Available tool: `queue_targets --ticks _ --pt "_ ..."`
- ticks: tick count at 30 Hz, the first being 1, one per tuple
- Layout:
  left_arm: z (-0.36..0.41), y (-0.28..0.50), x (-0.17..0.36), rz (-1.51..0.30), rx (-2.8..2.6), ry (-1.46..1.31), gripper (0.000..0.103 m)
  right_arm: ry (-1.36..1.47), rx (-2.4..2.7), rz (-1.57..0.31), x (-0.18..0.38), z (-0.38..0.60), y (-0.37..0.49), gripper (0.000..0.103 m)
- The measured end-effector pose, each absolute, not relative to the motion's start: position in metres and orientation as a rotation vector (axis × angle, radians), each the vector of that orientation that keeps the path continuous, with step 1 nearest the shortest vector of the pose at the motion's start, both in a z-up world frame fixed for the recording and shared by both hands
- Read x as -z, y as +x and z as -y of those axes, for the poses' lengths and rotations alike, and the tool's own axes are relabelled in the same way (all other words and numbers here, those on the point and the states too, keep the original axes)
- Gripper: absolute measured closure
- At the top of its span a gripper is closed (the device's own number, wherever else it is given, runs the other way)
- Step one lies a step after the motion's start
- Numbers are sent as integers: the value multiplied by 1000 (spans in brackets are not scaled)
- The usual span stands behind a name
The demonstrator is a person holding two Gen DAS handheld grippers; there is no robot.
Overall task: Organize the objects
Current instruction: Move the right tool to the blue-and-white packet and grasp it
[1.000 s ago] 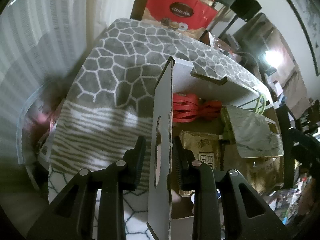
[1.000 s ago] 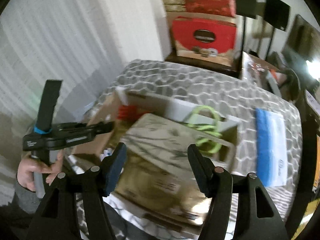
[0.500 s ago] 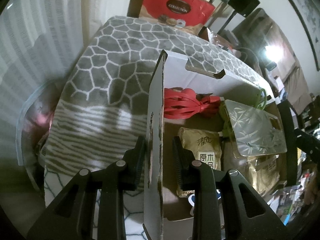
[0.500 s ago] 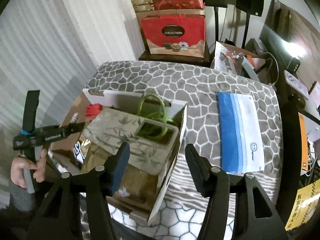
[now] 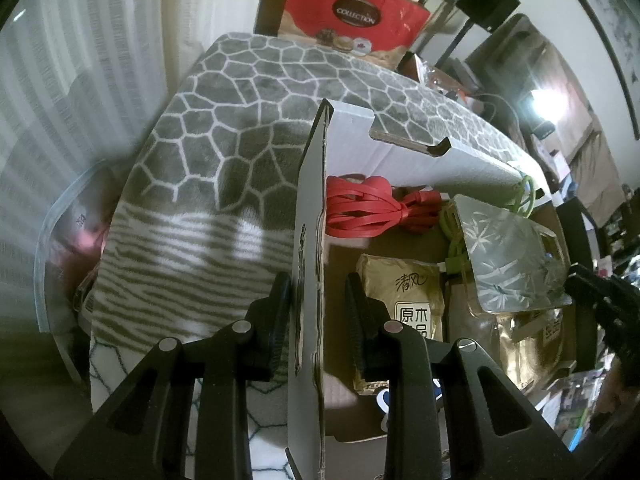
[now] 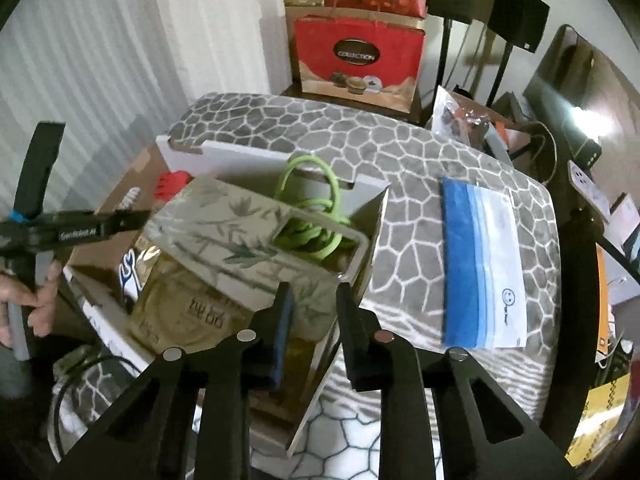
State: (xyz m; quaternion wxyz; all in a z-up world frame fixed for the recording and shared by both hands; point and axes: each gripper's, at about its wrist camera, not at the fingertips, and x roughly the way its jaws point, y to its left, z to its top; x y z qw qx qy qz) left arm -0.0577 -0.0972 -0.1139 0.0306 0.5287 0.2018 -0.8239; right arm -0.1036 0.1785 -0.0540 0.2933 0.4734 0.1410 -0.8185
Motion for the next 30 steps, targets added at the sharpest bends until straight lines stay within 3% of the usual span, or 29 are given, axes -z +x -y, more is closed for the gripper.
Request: queue_targets --ticks 4,8,13,15,17,30 --pt "99 -59 117 -629 2539 1637 79 1277 2151 -177 42 -202 -119 80" --pt "99 -59 119 -621 2538 1637 79 1295 2273 -126 33 -236 -144 63" --pt "98 -59 119 -623 2537 1639 79 1388 2382 -84 44 -275 -181 52" --pt "98 -59 118 -621 2537 1639 79 1424 2410 -85 52 -285 -193 31" --pt "98 -59 119 -624 2536 1640 79 1446 2441 -93 61 -293 -203 24" --pt "95 -57 121 -607 2541 1656 79 1603 2456 -176 119 -315 -244 25"
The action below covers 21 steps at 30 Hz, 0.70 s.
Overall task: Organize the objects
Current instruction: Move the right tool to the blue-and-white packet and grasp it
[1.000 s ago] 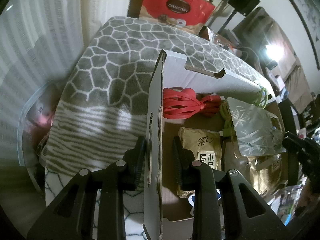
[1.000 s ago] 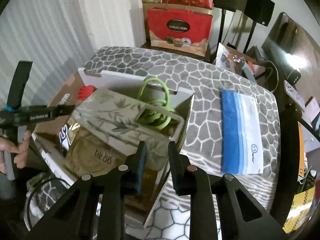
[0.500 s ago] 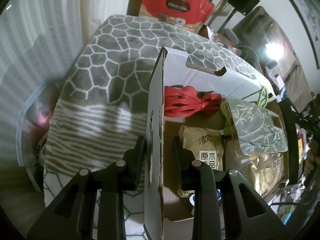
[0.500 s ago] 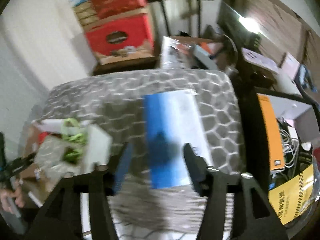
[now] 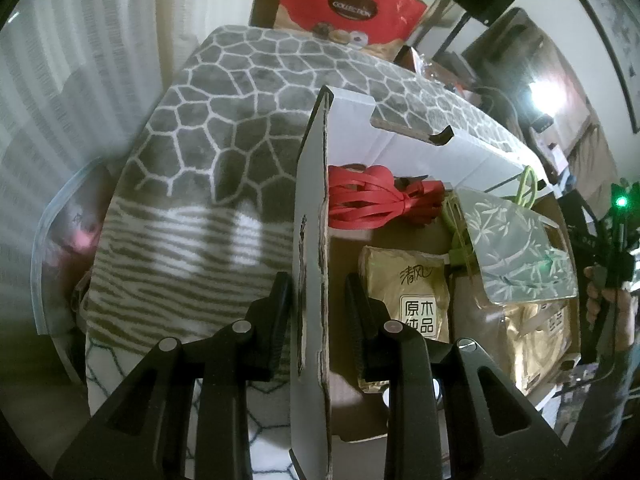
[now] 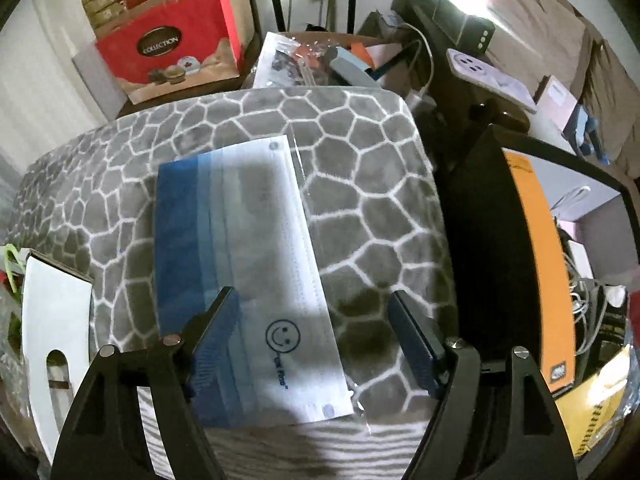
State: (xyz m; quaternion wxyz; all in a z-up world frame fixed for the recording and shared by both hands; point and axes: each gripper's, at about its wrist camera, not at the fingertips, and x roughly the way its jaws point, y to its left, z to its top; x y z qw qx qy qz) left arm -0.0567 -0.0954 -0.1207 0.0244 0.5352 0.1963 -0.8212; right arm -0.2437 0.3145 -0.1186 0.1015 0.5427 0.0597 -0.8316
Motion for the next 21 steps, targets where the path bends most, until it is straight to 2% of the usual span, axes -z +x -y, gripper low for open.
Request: queue_targets --ticks 2,4,6,7,8,9,15,21 --pt "95 -57 121 -608 2539 1657 79 1600 2455 -167 119 -314 -243 28" --pt "96 -57 120 -611 2538 1657 79 1587 2451 -161 119 -312 -242 35" --pt "95 -57 120 -608 2539 1657 79 1569 2445 -172 117 -307 -240 57" --pt "95 -57 120 -609 2539 1657 79 1564 2443 -181 115 -304 -238 62" --pt "96 -57 120 -611 2538 1657 79 1565 2462 -218 114 -300 -237 75" --pt "96 -57 120 -613 2537 1657 79 1565 2468 -237 113 -298 -237 92" --pt "96 -56 120 -613 2536 1657 79 1550 2422 -109 107 -298 -233 99" --pt "96 -56 120 -612 2532 1656 79 1442 2417 19 77 -299 -220 101"
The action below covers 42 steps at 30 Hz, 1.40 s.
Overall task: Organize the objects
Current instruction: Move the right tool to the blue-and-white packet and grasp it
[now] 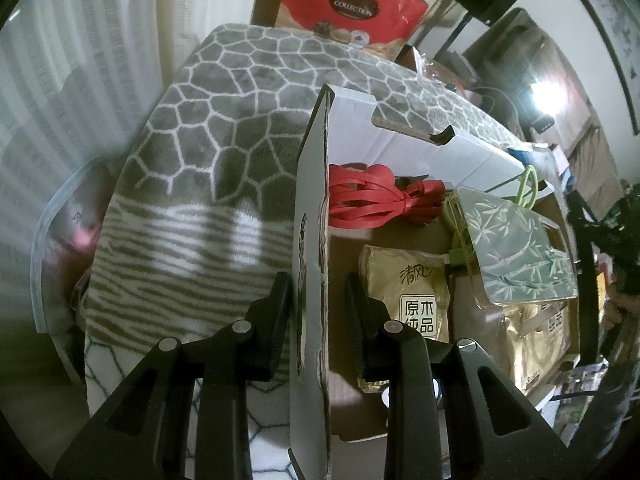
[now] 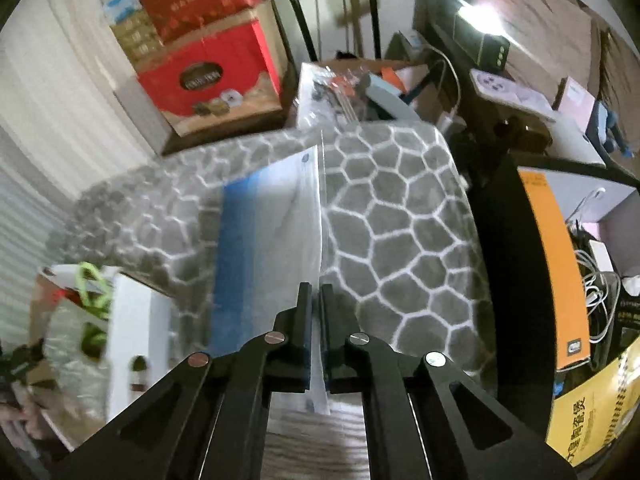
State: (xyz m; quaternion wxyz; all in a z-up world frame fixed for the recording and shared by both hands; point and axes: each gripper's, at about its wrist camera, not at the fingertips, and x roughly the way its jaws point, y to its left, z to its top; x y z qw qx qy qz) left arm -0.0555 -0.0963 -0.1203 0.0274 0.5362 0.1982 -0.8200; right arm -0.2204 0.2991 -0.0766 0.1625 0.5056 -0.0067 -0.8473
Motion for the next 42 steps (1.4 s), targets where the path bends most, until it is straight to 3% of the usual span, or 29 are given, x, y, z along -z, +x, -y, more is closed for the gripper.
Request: queue_targets --ticks 9,16,22,23,24,26,27,30,42 --pt "96 -55 120 -613 2531 1656 79 1255 2424 -9 11 -283 -194 102" --pt "96 -55 120 -618 2530 1655 79 1127 2399 -139 -31 -259 -169 102" --pt "96 -54 120 -619 2531 1657 79 1245 2402 -163 -4 -260 -184 96" --pt "96 -54 120 -620 2531 1657 79 1268 2400 -160 3 -261 -186 86" --pt "96 -55 120 -618 2531 1657 79 1297 2393 -144 13 -264 -190 64" --pt "96 -54 120 -614 2530 1658 79 1329 2386 -109 24 -268 -196 37" --pt "96 -55 119 -616 2530 1657 79 1339 2389 -105 32 -270 -200 32" --pt "96 -55 119 -617 2528 1658 79 1369 2413 -171 50 -269 -209 24" --pt "96 -55 119 -619 2528 1658 79 1509 2420 -292 123 -273 -232 22"
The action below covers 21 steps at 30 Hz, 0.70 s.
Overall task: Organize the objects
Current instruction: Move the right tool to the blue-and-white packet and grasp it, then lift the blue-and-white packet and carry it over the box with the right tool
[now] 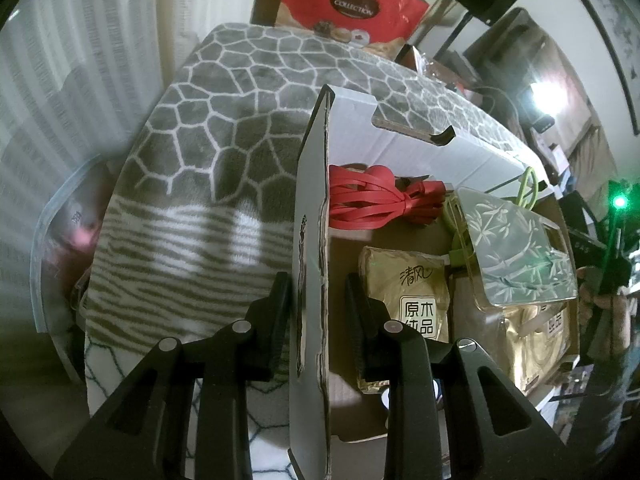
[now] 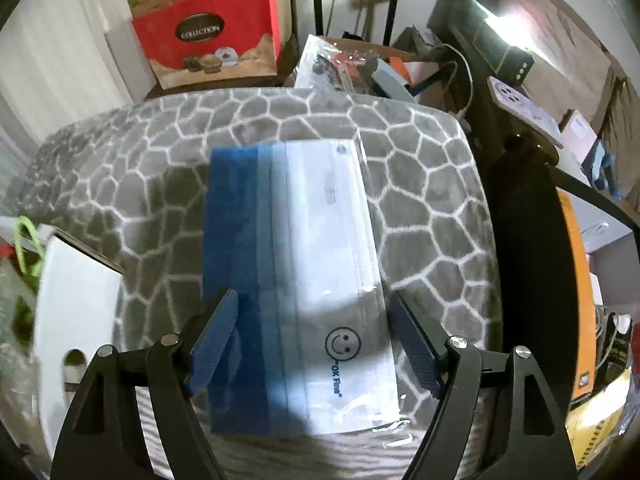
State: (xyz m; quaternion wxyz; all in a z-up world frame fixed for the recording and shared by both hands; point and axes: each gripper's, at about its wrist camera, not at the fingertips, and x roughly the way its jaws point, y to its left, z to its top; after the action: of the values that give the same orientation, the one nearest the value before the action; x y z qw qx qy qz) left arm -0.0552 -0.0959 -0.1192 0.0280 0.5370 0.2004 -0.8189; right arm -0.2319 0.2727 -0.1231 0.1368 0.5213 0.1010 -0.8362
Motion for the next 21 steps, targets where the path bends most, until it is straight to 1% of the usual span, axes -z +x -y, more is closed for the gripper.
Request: queue_targets --ticks 4,5,7,8,9,10,11,13,17,21 --pt "96 -55 119 -617 2527 1658 79 1511 2422 -260 126 -277 -233 21" --pt "96 -55 119 -619 2528 1657 79 1516 2415 -239 126 -278 -234 24" --pt "95 -55 119 -620 2527 1656 79 1512 2417 -243 124 -278 -233 38" --pt "96 -55 119 -618 2527 1657 79 1509 2414 -243 122 -277 -233 56" --pt "96 -55 119 -619 2526 1657 79 1505 2406 -237 120 -276 -232 72" --pt "96 -55 119 -620 2526 1656 79 1510 2383 -223 118 -276 -232 78" --pt "96 -55 119 -622 2526 1656 79 1510 2381 -228 117 -275 -232 91" --pt "95 -55 119 -620 2527 1656 79 1506 2382 -248 115 -272 -230 96" --pt "95 -55 119 -619 2524 1659 79 1492 2367 -154 106 -275 -225 96" --pt "96 -55 119 -620 2525 1657 79 1418 2377 -125 82 -273 -216 96"
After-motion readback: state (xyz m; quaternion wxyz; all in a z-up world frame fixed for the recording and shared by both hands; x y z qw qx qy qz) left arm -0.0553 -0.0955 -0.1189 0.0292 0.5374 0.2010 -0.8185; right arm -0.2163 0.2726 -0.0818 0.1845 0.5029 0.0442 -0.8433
